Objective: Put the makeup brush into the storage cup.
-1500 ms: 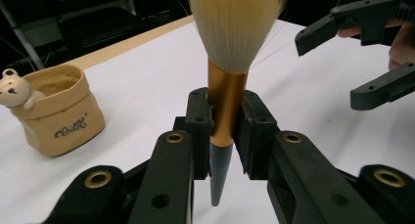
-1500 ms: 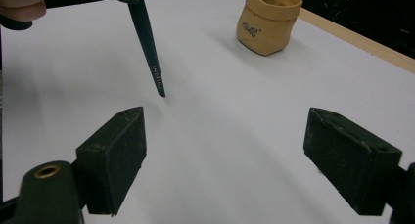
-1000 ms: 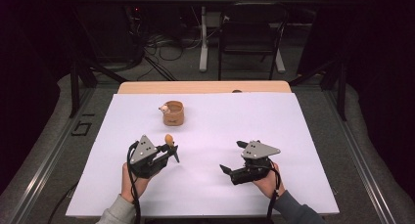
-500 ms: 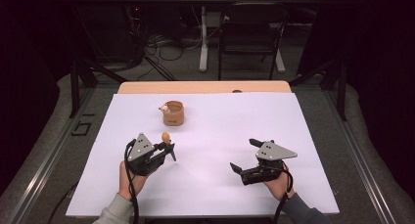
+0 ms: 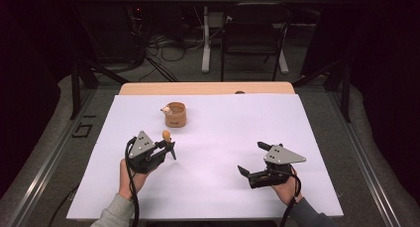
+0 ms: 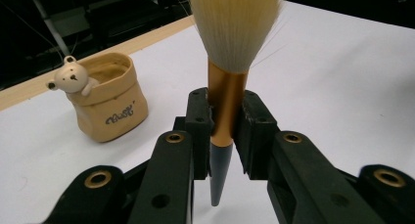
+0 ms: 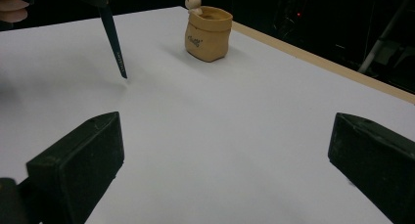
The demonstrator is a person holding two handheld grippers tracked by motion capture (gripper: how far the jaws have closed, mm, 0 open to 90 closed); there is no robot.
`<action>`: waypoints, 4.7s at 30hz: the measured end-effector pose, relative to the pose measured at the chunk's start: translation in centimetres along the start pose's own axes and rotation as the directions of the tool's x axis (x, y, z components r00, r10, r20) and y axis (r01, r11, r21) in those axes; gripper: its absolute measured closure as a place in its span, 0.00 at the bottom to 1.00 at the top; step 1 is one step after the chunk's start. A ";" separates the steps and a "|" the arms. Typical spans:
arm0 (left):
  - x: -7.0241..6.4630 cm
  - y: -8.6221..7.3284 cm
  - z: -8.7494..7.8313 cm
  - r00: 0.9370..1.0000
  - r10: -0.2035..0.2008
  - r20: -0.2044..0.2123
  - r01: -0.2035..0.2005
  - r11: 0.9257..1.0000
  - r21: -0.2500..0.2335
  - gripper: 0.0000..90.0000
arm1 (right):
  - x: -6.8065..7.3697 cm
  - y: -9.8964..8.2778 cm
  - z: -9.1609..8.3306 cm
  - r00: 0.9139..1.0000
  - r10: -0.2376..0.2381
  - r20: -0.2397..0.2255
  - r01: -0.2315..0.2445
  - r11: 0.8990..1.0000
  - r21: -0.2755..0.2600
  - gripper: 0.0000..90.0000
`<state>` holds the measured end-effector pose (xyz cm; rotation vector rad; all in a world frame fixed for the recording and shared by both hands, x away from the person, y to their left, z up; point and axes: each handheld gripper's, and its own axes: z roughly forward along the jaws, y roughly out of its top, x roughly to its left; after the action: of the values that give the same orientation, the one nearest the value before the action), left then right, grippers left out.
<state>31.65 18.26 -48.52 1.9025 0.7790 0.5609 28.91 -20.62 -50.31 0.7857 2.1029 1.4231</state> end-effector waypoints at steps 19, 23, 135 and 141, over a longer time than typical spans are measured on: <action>1.4 1.1 1.2 1.000 0.019 -0.020 -0.019 1.000 -0.002 0.86 | -0.4 0.0 0.2 1.000 0.009 0.010 -0.009 1.000 0.002 0.00; 1.6 1.2 1.5 1.000 0.017 -0.019 -0.017 1.000 0.002 0.86 | -0.4 0.0 0.3 1.000 0.008 0.006 -0.008 1.000 0.007 0.00; 8.5 9.7 6.9 0.988 -0.001 -0.157 -0.003 1.000 -0.029 0.86 | -0.4 -0.2 0.7 1.000 0.008 -0.022 -0.007 1.000 0.024 0.00; 8.5 9.5 7.5 0.988 -0.001 -0.156 -0.003 1.000 -0.025 0.86 | -0.4 -0.2 0.7 1.000 0.009 -0.022 -0.008 1.000 0.025 0.00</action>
<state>45.17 16.76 -42.65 1.8518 0.8673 0.7243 29.59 -20.50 -50.72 0.7931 2.1406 1.4184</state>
